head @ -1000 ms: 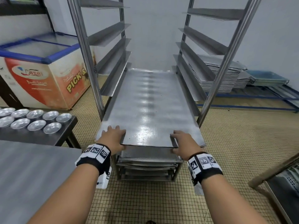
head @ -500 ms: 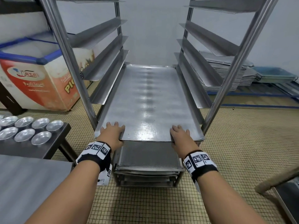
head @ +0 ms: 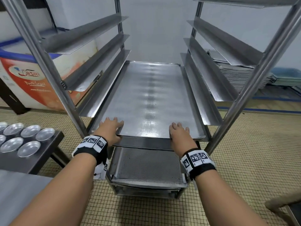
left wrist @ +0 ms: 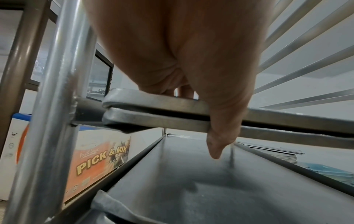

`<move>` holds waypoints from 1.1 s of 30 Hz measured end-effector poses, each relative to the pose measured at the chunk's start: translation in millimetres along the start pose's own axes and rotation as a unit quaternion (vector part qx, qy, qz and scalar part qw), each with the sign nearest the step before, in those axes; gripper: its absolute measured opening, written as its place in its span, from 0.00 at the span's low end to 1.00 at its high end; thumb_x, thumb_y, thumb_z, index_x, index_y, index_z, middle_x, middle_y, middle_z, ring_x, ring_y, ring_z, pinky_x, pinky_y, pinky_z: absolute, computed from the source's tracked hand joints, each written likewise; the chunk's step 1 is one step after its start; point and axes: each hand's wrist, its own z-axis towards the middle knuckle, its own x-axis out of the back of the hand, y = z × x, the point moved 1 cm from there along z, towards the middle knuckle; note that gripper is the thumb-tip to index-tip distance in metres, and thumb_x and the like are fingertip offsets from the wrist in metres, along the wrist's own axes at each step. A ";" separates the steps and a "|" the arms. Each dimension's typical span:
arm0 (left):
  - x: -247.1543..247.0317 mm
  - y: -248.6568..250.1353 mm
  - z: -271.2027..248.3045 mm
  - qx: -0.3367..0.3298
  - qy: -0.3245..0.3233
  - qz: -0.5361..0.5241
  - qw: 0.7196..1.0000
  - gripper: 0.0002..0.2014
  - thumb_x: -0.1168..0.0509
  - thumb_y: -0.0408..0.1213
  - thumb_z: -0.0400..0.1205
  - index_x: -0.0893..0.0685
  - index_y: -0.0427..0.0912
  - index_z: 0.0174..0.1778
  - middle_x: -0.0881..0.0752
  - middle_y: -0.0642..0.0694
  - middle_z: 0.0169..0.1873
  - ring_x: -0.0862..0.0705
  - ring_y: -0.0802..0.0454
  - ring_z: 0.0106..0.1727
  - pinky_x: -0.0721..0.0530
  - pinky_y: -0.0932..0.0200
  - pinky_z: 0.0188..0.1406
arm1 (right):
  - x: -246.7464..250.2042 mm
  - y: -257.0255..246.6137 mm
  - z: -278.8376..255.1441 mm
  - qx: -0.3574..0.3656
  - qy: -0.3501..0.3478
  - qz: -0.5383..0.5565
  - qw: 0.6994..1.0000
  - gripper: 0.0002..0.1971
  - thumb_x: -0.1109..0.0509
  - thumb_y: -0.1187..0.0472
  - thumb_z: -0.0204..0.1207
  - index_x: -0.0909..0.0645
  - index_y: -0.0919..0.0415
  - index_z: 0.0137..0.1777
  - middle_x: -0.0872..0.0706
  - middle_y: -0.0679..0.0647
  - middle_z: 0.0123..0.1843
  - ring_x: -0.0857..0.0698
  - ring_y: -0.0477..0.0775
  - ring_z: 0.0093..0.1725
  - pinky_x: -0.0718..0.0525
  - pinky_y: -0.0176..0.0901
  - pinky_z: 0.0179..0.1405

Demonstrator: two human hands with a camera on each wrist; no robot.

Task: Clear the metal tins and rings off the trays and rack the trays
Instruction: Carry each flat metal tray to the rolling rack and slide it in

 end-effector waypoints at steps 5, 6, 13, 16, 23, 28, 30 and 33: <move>-2.2 -4.8 15.8 -0.008 -0.001 0.014 1.000 0.30 0.32 0.40 0.82 0.32 0.49 0.81 0.36 0.40 0.81 0.43 0.33 0.84 0.40 0.36 0.82 | -2.0 3.0 12.1 -0.003 0.000 -0.010 1.000 0.29 0.34 0.69 0.77 0.36 0.63 0.79 0.34 0.55 0.77 0.38 0.60 0.79 0.38 0.64 0.77; -3.1 -5.7 18.1 -0.011 -0.001 0.023 1.000 0.30 0.32 0.41 0.82 0.33 0.49 0.81 0.36 0.40 0.82 0.43 0.33 0.84 0.40 0.35 0.82 | -1.9 2.9 13.1 -0.004 0.001 -0.008 1.000 0.29 0.34 0.69 0.77 0.35 0.63 0.78 0.33 0.55 0.77 0.37 0.60 0.79 0.37 0.64 0.77; -28.5 -10.0 -3.8 -0.015 0.051 0.082 0.995 0.40 0.35 0.50 0.84 0.50 0.50 0.88 0.49 0.42 0.87 0.50 0.38 0.87 0.53 0.40 0.86 | 1.5 -5.4 -5.3 -0.017 0.044 -0.006 0.999 0.30 0.36 0.70 0.77 0.36 0.63 0.80 0.33 0.56 0.79 0.35 0.58 0.79 0.40 0.56 0.81; -35.7 -15.7 -31.6 -0.033 0.079 0.066 0.994 0.42 0.33 0.53 0.82 0.49 0.48 0.88 0.49 0.42 0.87 0.52 0.39 0.87 0.54 0.43 0.87 | 4.3 -13.8 -27.3 -0.022 0.049 -0.002 0.999 0.29 0.35 0.68 0.77 0.35 0.60 0.78 0.30 0.56 0.77 0.33 0.58 0.77 0.39 0.54 0.81; -34.3 -50.3 -117.2 0.013 0.027 -0.071 0.997 0.29 0.31 0.49 0.81 0.25 0.45 0.78 0.20 0.43 0.72 0.21 0.44 0.71 0.22 0.48 0.72 | 26.7 -65.7 -83.2 -0.021 -0.020 0.051 0.998 0.31 0.31 0.62 0.78 0.34 0.56 0.82 0.29 0.58 0.80 0.33 0.60 0.81 0.32 0.55 0.79; -54.4 -113.0 -207.6 0.088 -0.032 -0.114 0.989 0.19 0.30 0.46 0.81 0.16 0.44 0.67 0.13 0.45 0.63 0.16 0.45 0.63 0.18 0.55 0.64 | 30.5 -161.0 -111.6 0.054 -0.090 0.062 0.993 0.21 0.38 0.62 0.79 0.20 0.53 0.71 0.17 0.60 0.67 0.16 0.64 0.65 0.16 0.56 0.62; -66.8 -144.6 -249.3 0.139 -0.037 -0.121 0.982 0.21 0.29 0.48 0.80 0.16 0.43 0.66 0.14 0.44 0.64 0.16 0.44 0.64 0.18 0.54 0.63 | 27.7 -208.3 -125.0 0.105 -0.115 0.055 0.986 0.19 0.39 0.63 0.79 0.18 0.56 0.68 0.16 0.59 0.64 0.16 0.64 0.62 0.14 0.55 0.58; -92.1 -196.3 -316.9 0.241 -0.066 -0.133 0.959 0.24 0.27 0.48 0.79 0.18 0.43 0.70 0.16 0.43 0.67 0.17 0.44 0.66 0.19 0.54 0.64 | 22.1 -286.7 -147.1 0.175 -0.145 0.031 0.973 0.15 0.38 0.63 0.78 0.16 0.61 0.60 0.15 0.59 0.59 0.14 0.64 0.56 0.13 0.52 0.52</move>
